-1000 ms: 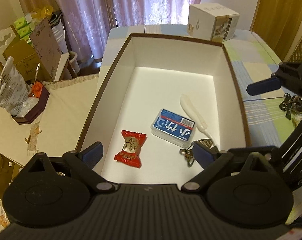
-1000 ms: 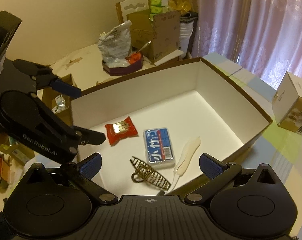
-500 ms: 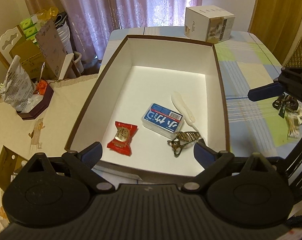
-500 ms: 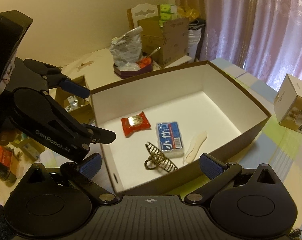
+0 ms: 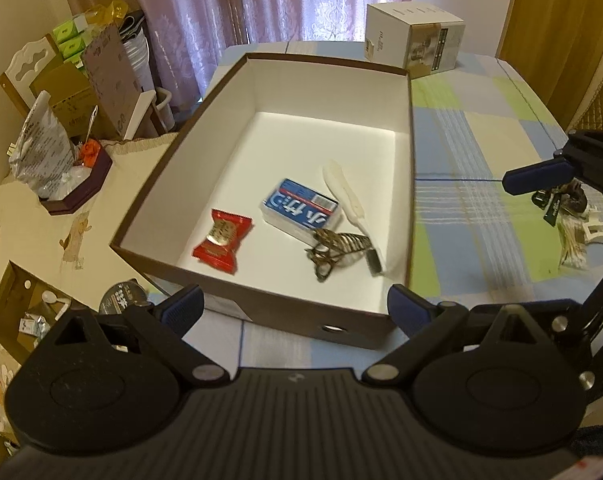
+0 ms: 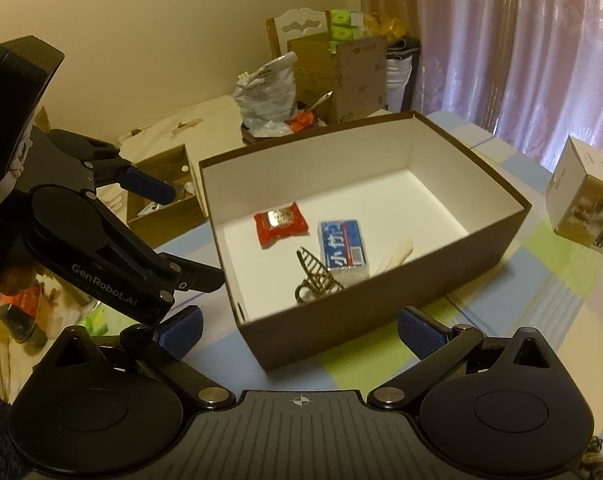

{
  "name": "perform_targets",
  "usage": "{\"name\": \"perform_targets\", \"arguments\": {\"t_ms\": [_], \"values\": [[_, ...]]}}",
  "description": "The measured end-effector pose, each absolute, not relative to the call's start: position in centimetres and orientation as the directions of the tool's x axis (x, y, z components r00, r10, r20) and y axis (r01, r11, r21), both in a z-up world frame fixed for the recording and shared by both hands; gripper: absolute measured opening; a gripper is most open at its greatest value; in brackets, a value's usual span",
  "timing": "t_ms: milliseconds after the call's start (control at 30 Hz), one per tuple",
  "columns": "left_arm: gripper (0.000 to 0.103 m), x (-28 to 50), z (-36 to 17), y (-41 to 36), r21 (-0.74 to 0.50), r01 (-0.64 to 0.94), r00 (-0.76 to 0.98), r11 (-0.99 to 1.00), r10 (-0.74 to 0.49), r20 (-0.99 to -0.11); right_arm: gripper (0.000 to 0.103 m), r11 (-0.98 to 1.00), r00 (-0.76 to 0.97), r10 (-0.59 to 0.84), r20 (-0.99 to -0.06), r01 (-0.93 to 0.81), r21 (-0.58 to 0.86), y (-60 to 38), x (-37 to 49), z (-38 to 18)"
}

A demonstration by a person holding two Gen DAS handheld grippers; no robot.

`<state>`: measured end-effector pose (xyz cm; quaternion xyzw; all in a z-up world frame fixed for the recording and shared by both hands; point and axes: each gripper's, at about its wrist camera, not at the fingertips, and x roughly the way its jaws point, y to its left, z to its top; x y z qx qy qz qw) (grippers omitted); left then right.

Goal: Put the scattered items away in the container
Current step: 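Move both tools back toward the remaining items on the table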

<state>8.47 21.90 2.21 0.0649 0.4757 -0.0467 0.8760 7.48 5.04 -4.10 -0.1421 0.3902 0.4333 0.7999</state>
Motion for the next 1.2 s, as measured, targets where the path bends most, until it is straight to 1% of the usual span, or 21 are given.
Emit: {"name": "perform_targets", "arguments": {"t_ms": [367, 600, 833, 1200], "values": [[0.097, 6.6, 1.4, 17.5, 0.053, 0.141, 0.516, 0.989, -0.028, -0.856, 0.101, 0.592, 0.307, 0.58, -0.755, -0.795, 0.131, 0.1, 6.3, -4.4], [0.097, 6.0, 0.5, 14.3, 0.035, 0.16, 0.497, 0.986, -0.05, -0.866, 0.101, 0.643, 0.33, 0.554, -0.764, -0.753, 0.141, -4.1, 5.6, -5.0], [0.097, 6.2, -0.7, 10.2, 0.016, 0.234, 0.474, 0.972, -0.099, -0.875, 0.101, 0.739, 0.376, 0.498, -0.781, -0.656, 0.155, -9.4, 4.9, -5.7], [0.097, 7.8, -2.2, 3.6, 0.002, 0.391, 0.435, 0.92, -0.183, -0.882, 0.101, 0.87, 0.454, 0.387, -0.803, -0.468, 0.154, -17.2, 3.8, -6.0]]}}
